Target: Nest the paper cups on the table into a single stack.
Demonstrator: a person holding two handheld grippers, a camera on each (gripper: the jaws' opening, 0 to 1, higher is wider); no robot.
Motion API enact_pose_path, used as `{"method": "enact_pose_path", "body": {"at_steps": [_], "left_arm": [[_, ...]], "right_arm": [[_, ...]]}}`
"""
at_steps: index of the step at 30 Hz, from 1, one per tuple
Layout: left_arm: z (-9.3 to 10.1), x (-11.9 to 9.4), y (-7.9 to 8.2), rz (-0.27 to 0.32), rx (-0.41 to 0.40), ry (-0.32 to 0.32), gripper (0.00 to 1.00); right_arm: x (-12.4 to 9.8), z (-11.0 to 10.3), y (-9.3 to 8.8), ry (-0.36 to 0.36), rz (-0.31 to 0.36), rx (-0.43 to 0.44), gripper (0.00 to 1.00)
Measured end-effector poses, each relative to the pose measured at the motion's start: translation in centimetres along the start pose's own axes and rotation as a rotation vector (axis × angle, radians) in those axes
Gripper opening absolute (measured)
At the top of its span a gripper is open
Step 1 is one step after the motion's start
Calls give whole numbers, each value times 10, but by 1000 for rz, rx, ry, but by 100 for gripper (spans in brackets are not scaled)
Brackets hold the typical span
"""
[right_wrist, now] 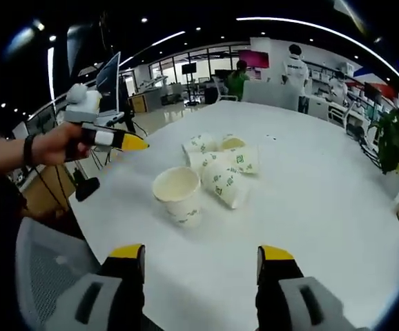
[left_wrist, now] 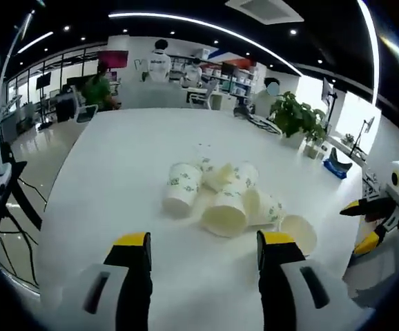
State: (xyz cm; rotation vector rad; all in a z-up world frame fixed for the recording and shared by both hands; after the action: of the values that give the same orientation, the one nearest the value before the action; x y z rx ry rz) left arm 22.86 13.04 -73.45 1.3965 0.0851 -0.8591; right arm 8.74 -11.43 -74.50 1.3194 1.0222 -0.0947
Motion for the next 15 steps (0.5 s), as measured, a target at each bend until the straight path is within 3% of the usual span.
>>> {"method": "enact_pose_path", "body": {"at_steps": [12, 15], "left_arm": [[-17, 12, 7, -7, -24, 6, 64], [-12, 17, 8, -15, -8, 1, 63]], "right_arm": [[-4, -4, -3, 1, -3, 13, 73], [-6, -6, -4, -4, -9, 3, 74]]}}
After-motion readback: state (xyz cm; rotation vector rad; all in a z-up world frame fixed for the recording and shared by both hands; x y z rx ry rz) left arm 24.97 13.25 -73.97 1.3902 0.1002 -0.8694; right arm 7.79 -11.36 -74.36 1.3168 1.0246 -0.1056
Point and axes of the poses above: the point that each gripper's makers call its tool centre point, and the gripper's own axes: x roughly forward along the fingers, z roughly to its right, y roughly out of its top, the point moved 2 cm from there along -x, roughly backward along the fingers, and after that the axes turned 2 degrees about -x, right-handed, at the moved point
